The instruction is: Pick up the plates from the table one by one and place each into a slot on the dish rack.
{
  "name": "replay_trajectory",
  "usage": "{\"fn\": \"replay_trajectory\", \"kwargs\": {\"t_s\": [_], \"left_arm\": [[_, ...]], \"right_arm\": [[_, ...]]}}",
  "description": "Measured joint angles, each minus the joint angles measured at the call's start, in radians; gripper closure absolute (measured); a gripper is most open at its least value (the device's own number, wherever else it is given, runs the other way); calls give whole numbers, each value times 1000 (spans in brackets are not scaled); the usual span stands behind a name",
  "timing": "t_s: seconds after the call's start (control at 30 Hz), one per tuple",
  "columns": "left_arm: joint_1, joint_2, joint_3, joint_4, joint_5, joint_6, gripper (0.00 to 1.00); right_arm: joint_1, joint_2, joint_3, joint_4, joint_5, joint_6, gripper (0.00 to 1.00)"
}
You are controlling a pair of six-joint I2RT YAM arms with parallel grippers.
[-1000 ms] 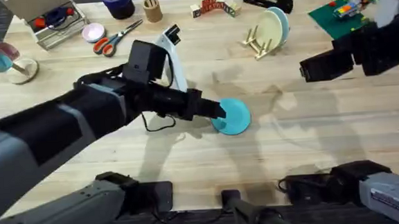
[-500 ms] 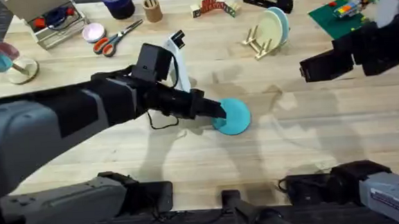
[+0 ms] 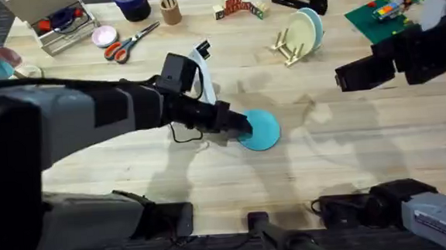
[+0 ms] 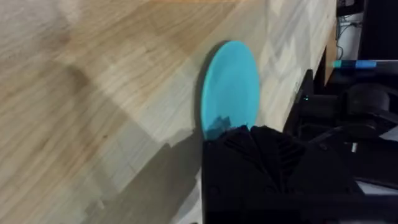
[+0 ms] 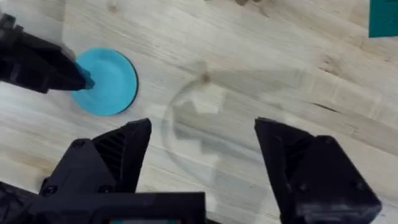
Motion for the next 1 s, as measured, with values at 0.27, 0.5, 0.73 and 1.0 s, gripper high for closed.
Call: {"fn": "replay_trajectory", "kwargs": {"t_s": [0.27, 0.5, 0.73, 1.0], "left_arm": [[0, 68, 0, 56, 25, 0, 959], [0, 95, 0, 75, 44, -20, 959], [0, 95, 0, 60, 40, -48, 960], [0, 95, 0, 59, 37, -56, 959]], "right_arm": [[0, 0, 0, 0, 0, 0, 5], [0, 0, 0, 0, 0, 0, 5], [0, 0, 0, 0, 0, 3, 5], [0, 0, 0, 0, 0, 3, 5]]}}
